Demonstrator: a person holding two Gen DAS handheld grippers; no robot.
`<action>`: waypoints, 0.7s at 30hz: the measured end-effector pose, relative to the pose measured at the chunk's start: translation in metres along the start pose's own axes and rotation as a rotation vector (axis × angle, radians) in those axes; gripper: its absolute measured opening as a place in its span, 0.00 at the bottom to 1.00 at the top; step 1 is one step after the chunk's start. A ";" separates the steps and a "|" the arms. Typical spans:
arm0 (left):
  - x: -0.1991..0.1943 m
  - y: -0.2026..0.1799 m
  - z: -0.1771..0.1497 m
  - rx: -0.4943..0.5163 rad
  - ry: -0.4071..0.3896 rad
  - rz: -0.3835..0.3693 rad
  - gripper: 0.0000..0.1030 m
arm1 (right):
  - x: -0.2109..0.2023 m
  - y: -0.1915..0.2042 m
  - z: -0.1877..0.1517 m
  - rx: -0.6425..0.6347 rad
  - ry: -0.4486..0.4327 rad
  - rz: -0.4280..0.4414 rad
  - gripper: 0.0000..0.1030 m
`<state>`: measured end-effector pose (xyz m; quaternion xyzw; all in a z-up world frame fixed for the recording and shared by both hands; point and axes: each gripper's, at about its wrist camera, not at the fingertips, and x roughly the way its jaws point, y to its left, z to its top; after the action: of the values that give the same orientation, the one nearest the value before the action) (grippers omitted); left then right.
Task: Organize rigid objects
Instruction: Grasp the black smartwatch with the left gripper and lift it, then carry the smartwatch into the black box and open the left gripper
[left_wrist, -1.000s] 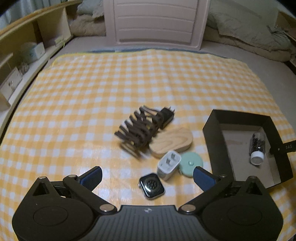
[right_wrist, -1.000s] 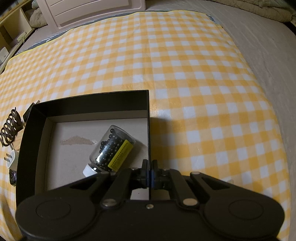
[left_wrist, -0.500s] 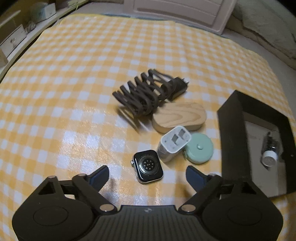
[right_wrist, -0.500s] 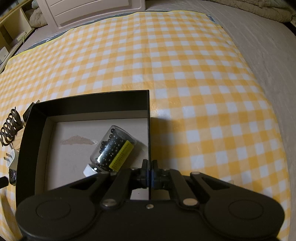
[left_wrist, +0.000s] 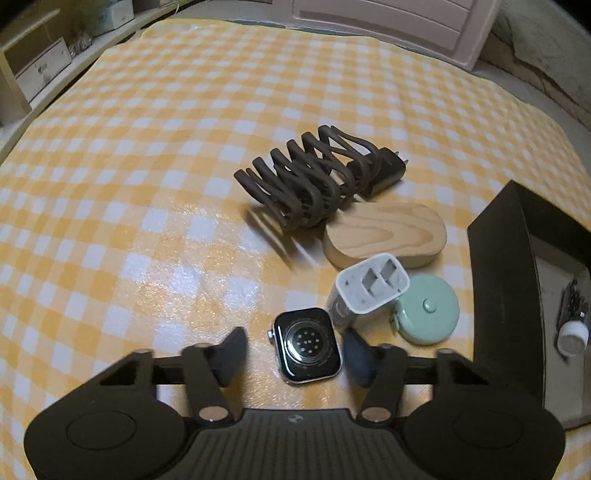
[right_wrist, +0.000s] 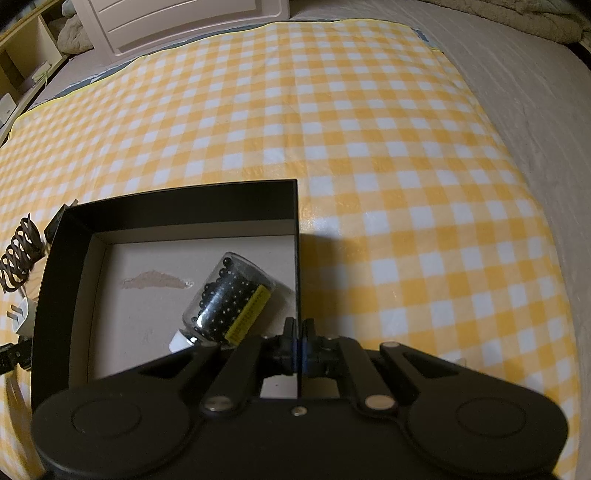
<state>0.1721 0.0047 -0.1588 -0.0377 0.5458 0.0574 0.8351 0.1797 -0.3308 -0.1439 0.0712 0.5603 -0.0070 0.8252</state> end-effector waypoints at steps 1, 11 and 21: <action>-0.001 0.000 0.000 0.007 0.006 -0.001 0.47 | 0.000 0.000 0.000 0.000 0.000 0.000 0.03; -0.032 0.007 -0.002 0.046 -0.044 0.000 0.38 | 0.000 -0.002 -0.001 0.000 -0.001 -0.001 0.03; -0.107 -0.009 0.010 0.097 -0.309 -0.089 0.38 | 0.000 -0.001 -0.002 0.000 -0.002 0.000 0.03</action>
<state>0.1394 -0.0088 -0.0566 -0.0121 0.4107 -0.0010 0.9117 0.1778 -0.3320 -0.1447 0.0712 0.5594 -0.0073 0.8258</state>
